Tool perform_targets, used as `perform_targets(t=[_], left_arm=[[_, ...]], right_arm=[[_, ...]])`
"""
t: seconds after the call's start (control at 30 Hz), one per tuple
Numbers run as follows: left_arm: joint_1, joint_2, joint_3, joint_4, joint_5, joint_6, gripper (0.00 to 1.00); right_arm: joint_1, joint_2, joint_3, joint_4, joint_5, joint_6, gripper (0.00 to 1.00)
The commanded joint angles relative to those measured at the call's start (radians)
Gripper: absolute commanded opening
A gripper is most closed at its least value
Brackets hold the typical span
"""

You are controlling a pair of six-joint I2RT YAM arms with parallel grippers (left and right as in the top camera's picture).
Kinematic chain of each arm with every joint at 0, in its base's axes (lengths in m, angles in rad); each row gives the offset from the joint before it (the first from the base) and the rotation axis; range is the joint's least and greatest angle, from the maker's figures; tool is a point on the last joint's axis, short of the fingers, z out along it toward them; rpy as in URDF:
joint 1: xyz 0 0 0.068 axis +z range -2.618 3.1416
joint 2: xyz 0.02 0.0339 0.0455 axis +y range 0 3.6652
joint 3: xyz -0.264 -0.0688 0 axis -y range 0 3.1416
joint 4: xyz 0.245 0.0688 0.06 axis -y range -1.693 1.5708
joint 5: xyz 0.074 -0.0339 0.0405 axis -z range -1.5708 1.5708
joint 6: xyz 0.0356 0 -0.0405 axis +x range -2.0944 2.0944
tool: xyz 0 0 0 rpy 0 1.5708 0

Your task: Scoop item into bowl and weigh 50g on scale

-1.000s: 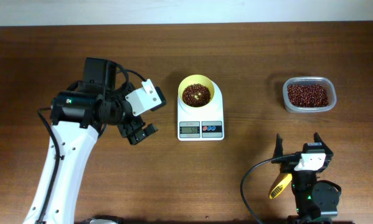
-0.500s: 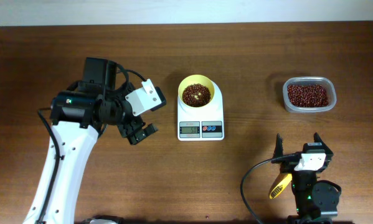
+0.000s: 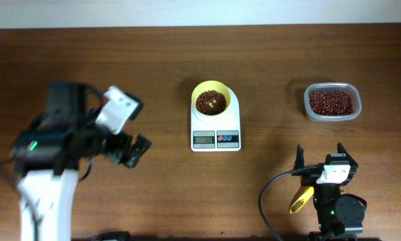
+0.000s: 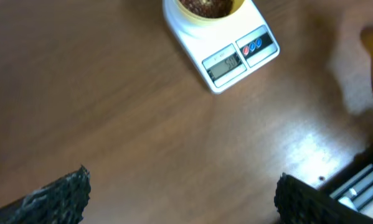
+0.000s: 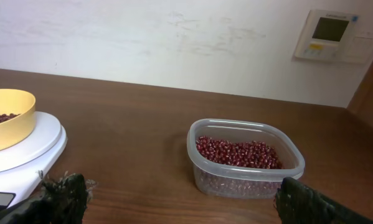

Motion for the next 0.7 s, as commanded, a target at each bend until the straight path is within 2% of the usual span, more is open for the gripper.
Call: perform_targets(t=[0.0, 0.07, 0.3, 0.5, 0.67], left_arm=[[0.112, -0.217, 0.0, -0.058, -0.007, -0.081, 0.98], [0.148, -0.351, -0.001, -0.083, -0.092, -0.173, 0.98], [0.15, -0.829, -0.002, -0.235, -0.124, -0.173, 0.98], [0.15, -1.042, -0.002, -0.32, -0.124, -0.191, 0.98], [0.149, -1.116, -0.002, -0.347, -0.121, -0.191, 0.98]], right_arm=[[-0.006, -0.008, -0.005, -0.007, 0.023, 0.008, 0.99], [-0.006, -0.008, -0.005, -0.007, 0.023, 0.008, 0.99], [-0.006, -0.008, -0.005, -0.007, 0.023, 0.008, 0.99], [-0.006, -0.008, -0.005, -0.007, 0.023, 0.008, 0.99], [-0.006, -0.008, -0.005, -0.007, 0.023, 0.008, 0.99]])
